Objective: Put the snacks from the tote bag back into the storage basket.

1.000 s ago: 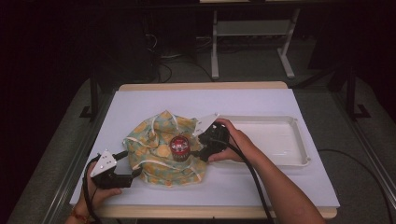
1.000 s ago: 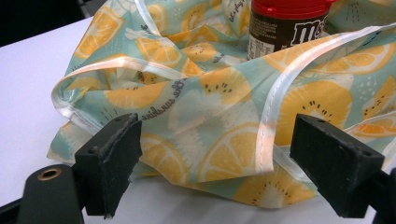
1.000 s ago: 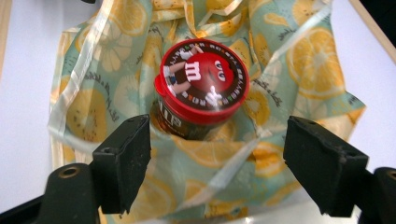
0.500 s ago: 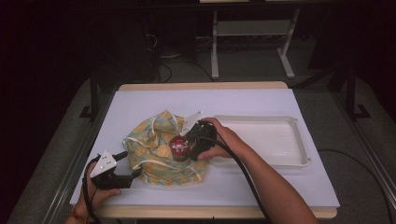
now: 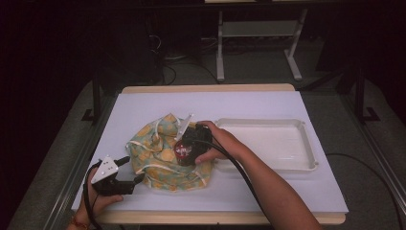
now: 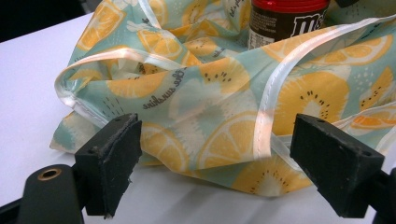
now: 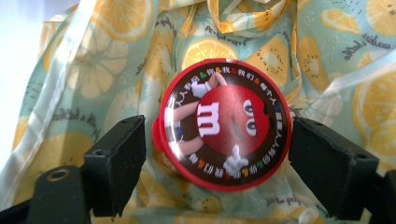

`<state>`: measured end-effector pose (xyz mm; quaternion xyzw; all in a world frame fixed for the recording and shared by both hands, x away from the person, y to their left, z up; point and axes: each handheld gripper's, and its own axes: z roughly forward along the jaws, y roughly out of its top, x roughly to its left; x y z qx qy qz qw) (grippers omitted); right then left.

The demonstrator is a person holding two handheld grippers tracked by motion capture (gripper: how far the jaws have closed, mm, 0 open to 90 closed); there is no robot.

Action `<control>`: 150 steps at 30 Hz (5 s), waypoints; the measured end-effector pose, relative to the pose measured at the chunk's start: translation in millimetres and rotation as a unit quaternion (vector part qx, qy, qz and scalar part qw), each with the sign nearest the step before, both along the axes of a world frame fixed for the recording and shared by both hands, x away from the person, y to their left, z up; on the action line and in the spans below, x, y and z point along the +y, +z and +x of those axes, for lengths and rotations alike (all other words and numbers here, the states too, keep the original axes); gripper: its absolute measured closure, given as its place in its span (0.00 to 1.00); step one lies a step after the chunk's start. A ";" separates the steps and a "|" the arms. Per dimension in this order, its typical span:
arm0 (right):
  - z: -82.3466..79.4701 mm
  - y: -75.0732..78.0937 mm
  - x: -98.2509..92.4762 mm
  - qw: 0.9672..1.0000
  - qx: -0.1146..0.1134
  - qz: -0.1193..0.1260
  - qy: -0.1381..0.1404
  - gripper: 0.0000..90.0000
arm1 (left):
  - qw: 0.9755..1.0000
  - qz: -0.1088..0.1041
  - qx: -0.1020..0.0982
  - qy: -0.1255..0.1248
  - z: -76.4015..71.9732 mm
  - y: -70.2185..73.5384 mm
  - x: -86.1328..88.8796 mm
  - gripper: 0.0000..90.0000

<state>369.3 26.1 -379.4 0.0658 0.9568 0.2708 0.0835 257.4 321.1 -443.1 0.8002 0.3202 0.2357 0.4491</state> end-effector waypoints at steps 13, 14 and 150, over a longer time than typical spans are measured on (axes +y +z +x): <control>6.8 -5.5 15.3 1.000 0.016 -0.026 -0.001 0.22 | 1.000 0.005 0.002 -0.004 0.3 -0.8 -0.4 0.18; 7.3 -6.0 16.0 0.999 0.017 -0.029 -0.003 0.24 | 1.000 0.004 0.002 -0.004 0.2 -0.8 -0.5 0.18; -21.4 76.0 -83.6 0.999 -0.031 -0.007 -0.028 0.26 | 1.000 0.017 0.011 -0.005 2.7 -3.1 -4.1 0.18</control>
